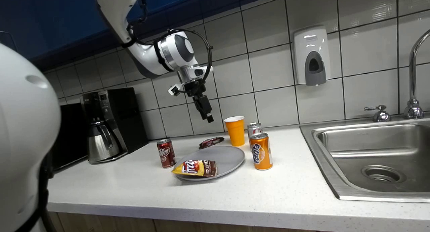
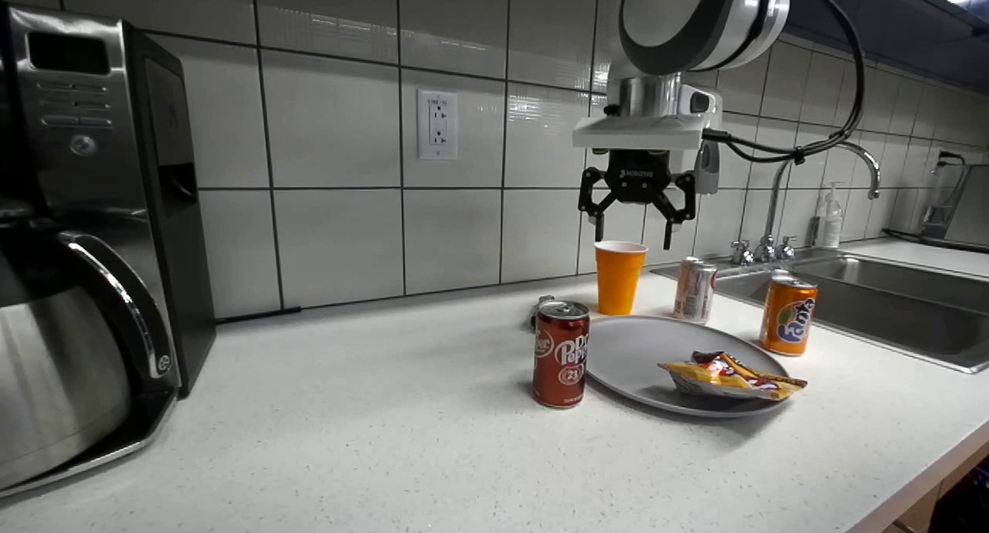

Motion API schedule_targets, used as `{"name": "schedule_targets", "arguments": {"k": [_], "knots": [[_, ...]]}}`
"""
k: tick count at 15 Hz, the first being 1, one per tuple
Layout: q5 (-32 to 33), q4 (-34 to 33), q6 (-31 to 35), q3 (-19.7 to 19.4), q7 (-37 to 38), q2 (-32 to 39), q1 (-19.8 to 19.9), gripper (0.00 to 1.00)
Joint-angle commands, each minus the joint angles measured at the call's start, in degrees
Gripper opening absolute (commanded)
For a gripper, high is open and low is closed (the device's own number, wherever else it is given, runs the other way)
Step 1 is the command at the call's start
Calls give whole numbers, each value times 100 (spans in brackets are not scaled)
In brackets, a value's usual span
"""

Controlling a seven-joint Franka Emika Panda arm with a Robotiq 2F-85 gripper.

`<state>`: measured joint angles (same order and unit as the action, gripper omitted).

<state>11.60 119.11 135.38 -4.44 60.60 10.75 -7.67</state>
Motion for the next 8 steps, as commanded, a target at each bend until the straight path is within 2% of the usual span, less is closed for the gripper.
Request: {"name": "schedule_targets", "arguments": {"k": [1,8], "knots": [[4,538,176,101,431,-374,44,100],[86,1204,547,164,1014,-675,42,100]]}}
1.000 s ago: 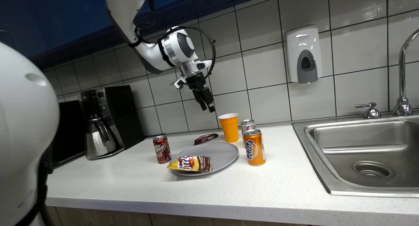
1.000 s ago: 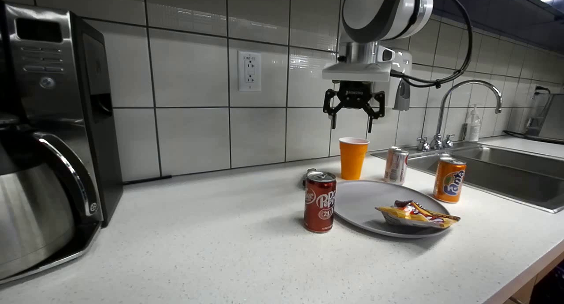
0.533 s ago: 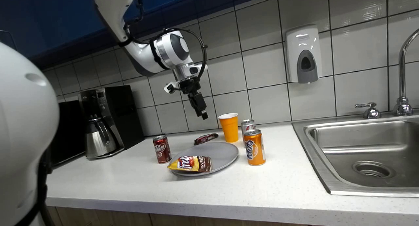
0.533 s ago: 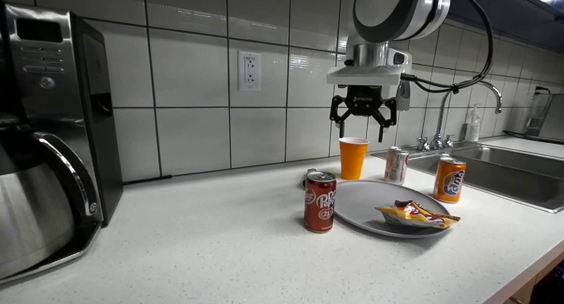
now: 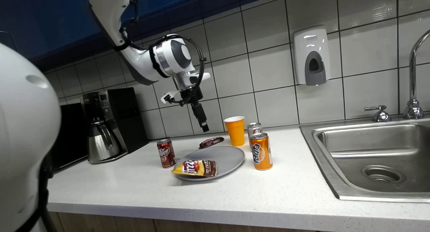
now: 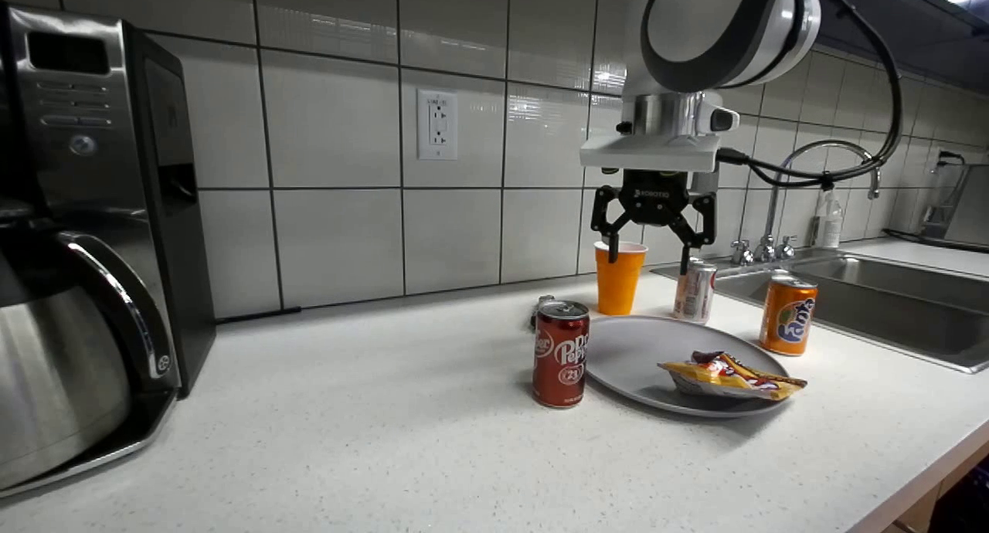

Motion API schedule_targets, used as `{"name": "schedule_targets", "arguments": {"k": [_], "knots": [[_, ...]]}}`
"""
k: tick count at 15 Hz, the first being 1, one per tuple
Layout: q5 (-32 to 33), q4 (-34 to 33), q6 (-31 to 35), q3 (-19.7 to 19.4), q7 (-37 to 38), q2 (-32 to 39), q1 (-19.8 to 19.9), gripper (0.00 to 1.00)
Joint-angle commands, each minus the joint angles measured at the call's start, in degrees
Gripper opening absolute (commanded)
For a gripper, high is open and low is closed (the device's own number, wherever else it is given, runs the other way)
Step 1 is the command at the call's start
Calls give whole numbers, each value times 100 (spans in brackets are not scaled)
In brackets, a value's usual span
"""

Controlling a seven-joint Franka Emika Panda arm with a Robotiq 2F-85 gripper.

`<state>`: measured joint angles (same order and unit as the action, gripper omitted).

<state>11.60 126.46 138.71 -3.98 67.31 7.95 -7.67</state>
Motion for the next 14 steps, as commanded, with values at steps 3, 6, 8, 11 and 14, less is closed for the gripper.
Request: {"name": "schedule_targets", "arguments": {"k": [3,6,8,11,14], "knots": [[97,819,334,204,543,-628,48,100],[87,1232,426,304,734,-887,86,100],[123,1528,495,365,869,-1063,117,100],[99,1970,626,418,1005,-1276,199,100],[123,2352,782,434,1089,-1433,298,100]]}}
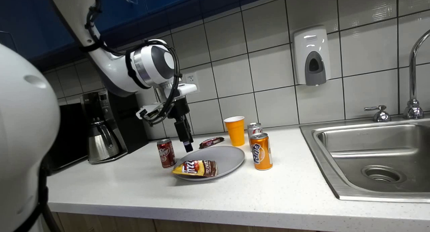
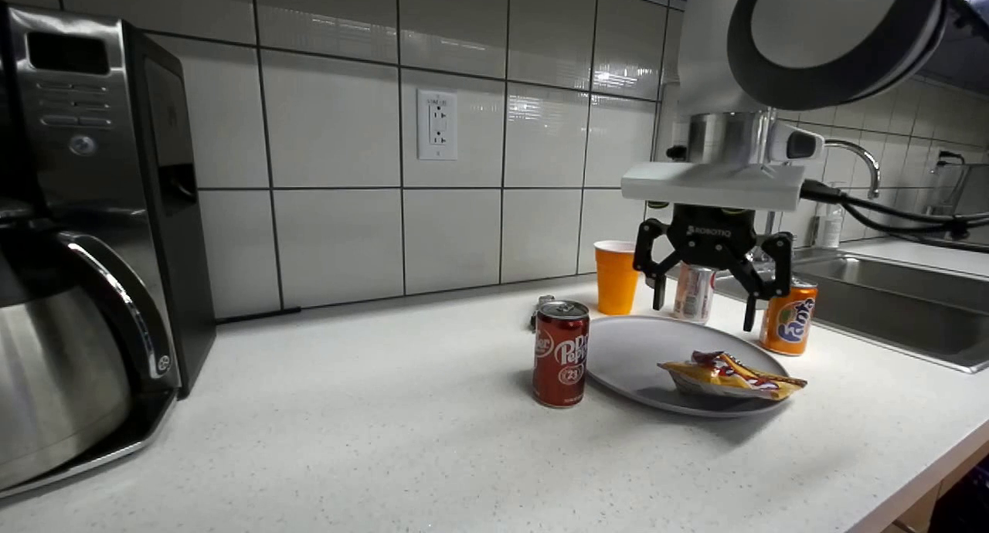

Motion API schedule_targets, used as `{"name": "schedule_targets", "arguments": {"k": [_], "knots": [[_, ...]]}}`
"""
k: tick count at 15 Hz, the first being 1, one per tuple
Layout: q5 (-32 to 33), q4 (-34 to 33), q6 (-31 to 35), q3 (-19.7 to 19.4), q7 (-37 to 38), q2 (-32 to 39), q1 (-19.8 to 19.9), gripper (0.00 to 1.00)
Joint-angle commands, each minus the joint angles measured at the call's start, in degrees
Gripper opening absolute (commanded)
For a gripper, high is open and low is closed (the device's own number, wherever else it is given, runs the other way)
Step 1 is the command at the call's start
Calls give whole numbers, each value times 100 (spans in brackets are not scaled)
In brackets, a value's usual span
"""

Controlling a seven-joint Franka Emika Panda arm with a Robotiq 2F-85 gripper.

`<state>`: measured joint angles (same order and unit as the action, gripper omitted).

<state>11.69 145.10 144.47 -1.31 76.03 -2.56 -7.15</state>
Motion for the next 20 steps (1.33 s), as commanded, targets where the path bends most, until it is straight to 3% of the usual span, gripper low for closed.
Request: {"name": "schedule_targets", "arguments": {"k": [1,9,20], "knots": [[133,585,236,162,219,-421,292,100],[86,799,402,144,10,-334,592,100],[-42,486,695,136,-216,184,561,100]]}}
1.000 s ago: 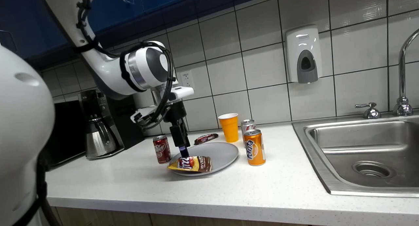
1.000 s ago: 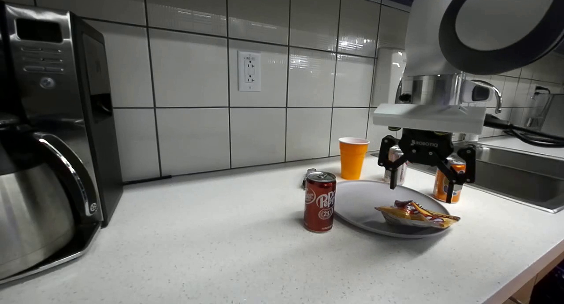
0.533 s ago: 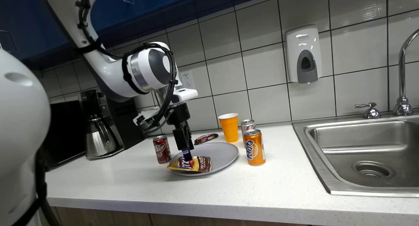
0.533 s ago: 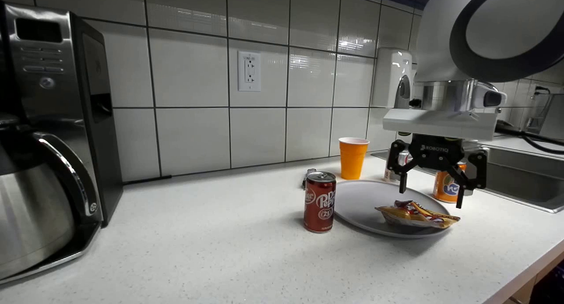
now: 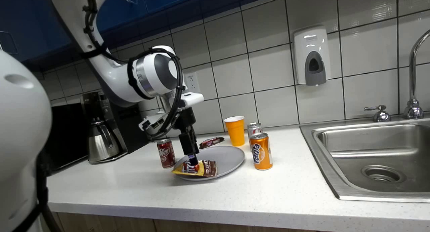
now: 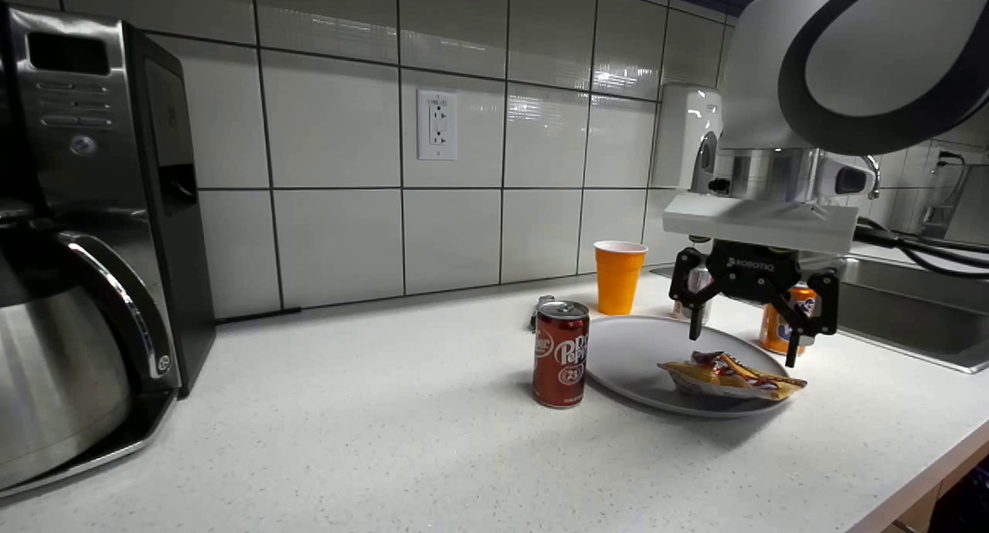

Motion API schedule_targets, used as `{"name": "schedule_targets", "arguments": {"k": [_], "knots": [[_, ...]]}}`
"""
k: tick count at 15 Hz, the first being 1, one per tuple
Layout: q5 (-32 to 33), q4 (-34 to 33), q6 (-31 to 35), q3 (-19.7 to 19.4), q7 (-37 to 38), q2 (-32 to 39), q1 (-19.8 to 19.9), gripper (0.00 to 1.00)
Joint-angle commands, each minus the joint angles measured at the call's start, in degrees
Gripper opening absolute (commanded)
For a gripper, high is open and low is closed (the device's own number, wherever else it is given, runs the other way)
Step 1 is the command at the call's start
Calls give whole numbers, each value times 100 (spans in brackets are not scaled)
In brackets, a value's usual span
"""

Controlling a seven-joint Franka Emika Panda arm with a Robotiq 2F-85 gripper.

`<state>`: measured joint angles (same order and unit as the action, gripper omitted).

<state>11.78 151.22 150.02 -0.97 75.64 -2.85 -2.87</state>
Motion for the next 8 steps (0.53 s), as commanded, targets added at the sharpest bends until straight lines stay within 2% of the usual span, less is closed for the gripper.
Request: {"name": "schedule_targets", "arguments": {"k": [1,5,6,8], "knots": [[-28,-135,180,93,-161,254,126,100],[17,-203,271,52,-132,387,100,100],[25,-220,288,44,-125,413,94,75],[30,-246,314,34,-126,452,83,66]]}}
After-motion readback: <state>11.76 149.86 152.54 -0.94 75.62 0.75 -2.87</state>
